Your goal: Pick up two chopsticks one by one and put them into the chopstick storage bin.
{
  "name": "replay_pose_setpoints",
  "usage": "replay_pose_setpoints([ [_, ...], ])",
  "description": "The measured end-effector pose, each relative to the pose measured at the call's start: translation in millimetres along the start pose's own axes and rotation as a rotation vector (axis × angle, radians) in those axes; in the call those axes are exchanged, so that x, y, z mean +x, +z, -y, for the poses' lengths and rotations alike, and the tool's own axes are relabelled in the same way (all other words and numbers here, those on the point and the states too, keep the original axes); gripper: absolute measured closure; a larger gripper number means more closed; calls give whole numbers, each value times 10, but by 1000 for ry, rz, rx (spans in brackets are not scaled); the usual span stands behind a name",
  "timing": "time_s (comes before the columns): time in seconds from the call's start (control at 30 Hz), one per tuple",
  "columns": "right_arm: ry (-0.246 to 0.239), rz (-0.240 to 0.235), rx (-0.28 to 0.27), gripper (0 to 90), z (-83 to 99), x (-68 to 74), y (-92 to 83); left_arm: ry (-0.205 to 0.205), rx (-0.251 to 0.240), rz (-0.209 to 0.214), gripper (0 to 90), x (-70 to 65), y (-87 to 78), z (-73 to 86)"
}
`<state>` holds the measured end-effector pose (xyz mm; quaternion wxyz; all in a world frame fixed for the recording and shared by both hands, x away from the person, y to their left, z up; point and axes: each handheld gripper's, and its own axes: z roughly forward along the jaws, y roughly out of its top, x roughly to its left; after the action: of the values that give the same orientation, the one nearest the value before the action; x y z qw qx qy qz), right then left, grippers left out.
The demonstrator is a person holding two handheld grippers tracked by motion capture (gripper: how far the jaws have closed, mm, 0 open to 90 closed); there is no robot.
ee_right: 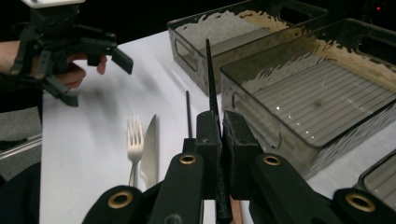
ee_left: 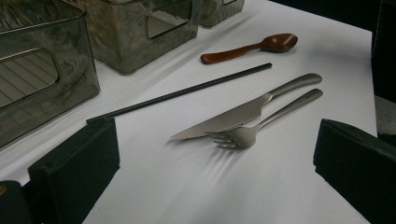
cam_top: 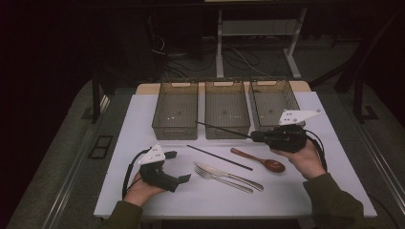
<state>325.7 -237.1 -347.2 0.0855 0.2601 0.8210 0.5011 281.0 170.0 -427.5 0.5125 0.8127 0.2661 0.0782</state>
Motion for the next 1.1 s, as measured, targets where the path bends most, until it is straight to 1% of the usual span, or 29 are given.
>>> replay_pose_setpoints([
  [0.07, 4, 22, -3, 845, -77, -17, 50, 2, 1, 2, 0, -5, -1, -2],
  [0.23, 9, 31, 0, 845, -166, -55, 135, 12, -3, 2, 0, -19, 2, -17],
  [0.37, 21, 49, 7, 845, -241, -98, 241, 12, 0, 8, 0, -25, 25, -16],
  [0.4, 28, 62, 14, 844, -277, -115, 295, 16, 4, 8, 0, -26, 27, -16],
  [0.43, 28, 62, 14, 844, -277, -115, 295, 20, 7, 7, 0, -29, 29, -14],
  [0.47, 30, 73, 18, 844, -298, -120, 323, 18, 7, 7, 0, -34, 32, -13],
  [0.53, 34, 76, 20, 844, -340, -123, 376, 20, 7, 8, 0, -39, 32, -14],
  [0.57, 32, 89, 25, 844, -382, -125, 431, 19, 6, 9, 0, -38, 31, -14],
  [0.6, 32, 89, 25, 844, -382, -125, 431, 18, 4, 10, 0, -38, 28, -15],
  [0.67, 35, 93, 27, 844, -438, -137, 514, 18, 4, 11, 0, -37, 26, -15],
  [0.7, 35, 93, 27, 844, -438, -137, 514, 17, 4, 11, 0, -36, 25, -15],
  [0.8, 30, 98, 32, 844, -484, -141, 602, 8, -3, 17, 0, -32, 23, -11],
  [0.83, 27, 104, 41, 844, -512, -140, 661, 7, -4, 18, 0, -31, 24, -10],
  [0.9, 25, 109, 52, 844, -536, -137, 722, 7, -3, 18, 0, -31, 23, -11],
  [1.0, 19, 113, 57, 844, -560, -147, 777, 6, -6, 18, 0, -30, 19, -12],
  [1.1, 24, 122, 65, 844, -601, -161, 857, 5, -7, 18, 0, -23, 10, -14],
])
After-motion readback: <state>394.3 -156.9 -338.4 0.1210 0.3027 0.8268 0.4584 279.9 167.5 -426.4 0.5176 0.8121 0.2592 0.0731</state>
